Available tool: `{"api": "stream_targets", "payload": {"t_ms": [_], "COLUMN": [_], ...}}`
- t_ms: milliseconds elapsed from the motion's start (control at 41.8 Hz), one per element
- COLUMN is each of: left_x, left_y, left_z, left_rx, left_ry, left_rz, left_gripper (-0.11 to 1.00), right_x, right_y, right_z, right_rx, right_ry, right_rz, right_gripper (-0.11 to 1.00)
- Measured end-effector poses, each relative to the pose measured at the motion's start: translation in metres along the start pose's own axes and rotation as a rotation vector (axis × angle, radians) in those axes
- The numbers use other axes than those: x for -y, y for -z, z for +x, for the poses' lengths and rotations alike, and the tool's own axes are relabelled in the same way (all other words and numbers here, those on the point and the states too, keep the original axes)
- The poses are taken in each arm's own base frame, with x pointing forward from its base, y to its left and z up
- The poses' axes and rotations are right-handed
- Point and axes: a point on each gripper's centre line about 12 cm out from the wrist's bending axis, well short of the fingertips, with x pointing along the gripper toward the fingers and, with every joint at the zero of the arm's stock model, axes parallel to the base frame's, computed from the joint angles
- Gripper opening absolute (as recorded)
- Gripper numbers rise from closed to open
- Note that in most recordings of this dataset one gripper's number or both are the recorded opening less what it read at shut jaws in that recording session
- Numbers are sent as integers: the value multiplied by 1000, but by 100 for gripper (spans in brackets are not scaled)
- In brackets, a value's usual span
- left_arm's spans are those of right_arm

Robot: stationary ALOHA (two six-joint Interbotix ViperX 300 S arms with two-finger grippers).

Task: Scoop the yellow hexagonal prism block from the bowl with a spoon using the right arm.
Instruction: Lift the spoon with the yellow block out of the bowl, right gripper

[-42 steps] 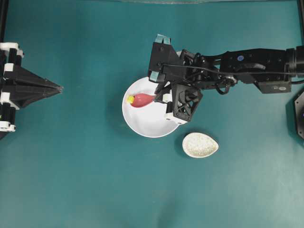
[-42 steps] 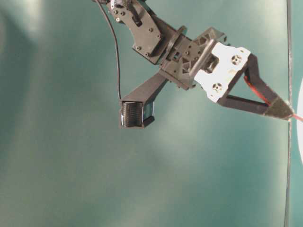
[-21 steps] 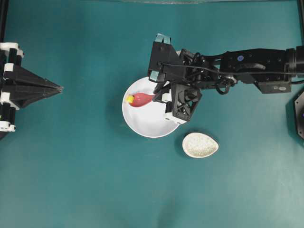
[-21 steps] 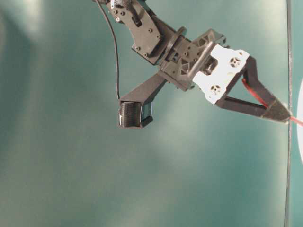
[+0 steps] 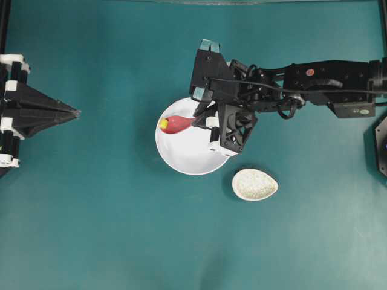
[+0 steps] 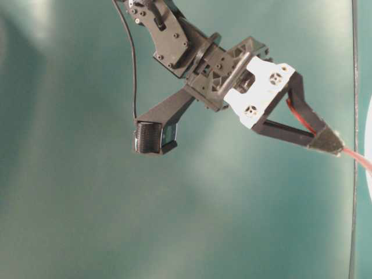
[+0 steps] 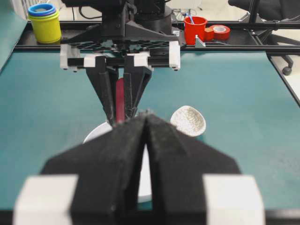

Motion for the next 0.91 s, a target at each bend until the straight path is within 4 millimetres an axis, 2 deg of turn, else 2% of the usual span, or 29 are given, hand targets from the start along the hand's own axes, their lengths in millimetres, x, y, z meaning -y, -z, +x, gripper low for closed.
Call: {"api": "stream_targets", "payload": {"t_ms": [191, 359, 694, 909], "left_x": [0, 0, 0, 0], "left_y": [0, 0, 0, 0], "left_z": [0, 0, 0, 0], "left_rx": [0, 0, 0, 0], "left_ry": [0, 0, 0, 0], "left_rz": [0, 0, 0, 2], "left_gripper": [0, 0, 0, 0], "right_x": [-3, -5, -12, -18], "right_y": [-1, -7, -19, -22], "right_z": [0, -10, -44, -78], "right_rx": [10, 43, 159, 316], "right_ry": [-4, -9, -19, -19], "right_rz": [-3, -10, -34, -89], "right_gripper": [22, 22, 22, 22]}}
